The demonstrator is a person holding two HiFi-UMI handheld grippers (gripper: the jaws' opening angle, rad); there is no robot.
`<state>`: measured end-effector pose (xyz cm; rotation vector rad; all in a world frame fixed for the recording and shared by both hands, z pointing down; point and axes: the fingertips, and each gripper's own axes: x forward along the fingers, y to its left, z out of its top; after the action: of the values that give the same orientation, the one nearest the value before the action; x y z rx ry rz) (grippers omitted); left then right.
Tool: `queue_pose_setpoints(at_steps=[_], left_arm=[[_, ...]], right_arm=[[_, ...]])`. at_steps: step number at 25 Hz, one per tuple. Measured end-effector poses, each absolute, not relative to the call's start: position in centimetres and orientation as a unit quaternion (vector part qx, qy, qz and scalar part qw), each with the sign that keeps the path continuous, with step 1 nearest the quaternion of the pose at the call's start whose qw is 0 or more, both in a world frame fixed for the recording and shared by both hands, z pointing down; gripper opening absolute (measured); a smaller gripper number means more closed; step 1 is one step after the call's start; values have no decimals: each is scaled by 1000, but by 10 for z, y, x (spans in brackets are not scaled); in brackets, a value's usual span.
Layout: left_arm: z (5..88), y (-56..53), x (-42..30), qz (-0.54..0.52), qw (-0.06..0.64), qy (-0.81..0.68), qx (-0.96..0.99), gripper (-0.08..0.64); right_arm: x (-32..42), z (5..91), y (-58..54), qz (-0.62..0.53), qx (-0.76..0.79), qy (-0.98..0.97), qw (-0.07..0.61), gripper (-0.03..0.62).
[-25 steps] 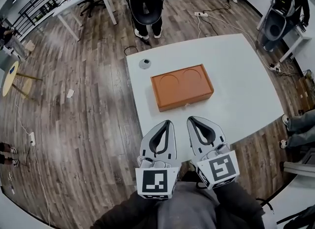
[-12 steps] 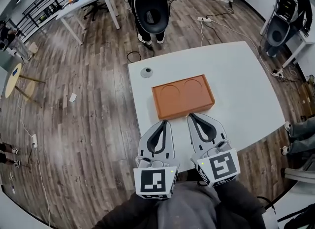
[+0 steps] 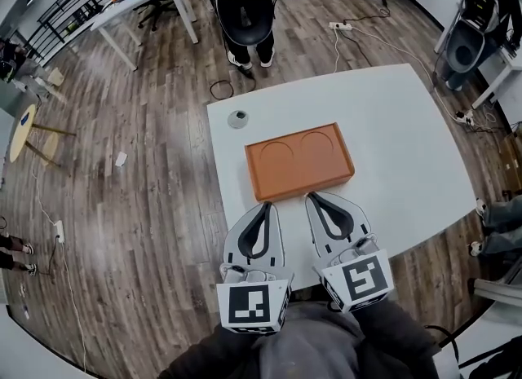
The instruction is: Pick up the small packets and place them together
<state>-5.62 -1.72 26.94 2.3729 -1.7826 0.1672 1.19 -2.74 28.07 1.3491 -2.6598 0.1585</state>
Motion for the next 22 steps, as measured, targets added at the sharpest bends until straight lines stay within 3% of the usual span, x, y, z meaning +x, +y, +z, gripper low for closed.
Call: queue_pose_setpoints(at_steps=[9,22], left_arm=[[328,-13,-55,89,89,-583,802,-5],[356,-32,-43,107,98,-571,808,-5]], right_arm=[[19,370,-10,105,477,-868,90,5],[36,408,-22,130,497,-853,96,5]])
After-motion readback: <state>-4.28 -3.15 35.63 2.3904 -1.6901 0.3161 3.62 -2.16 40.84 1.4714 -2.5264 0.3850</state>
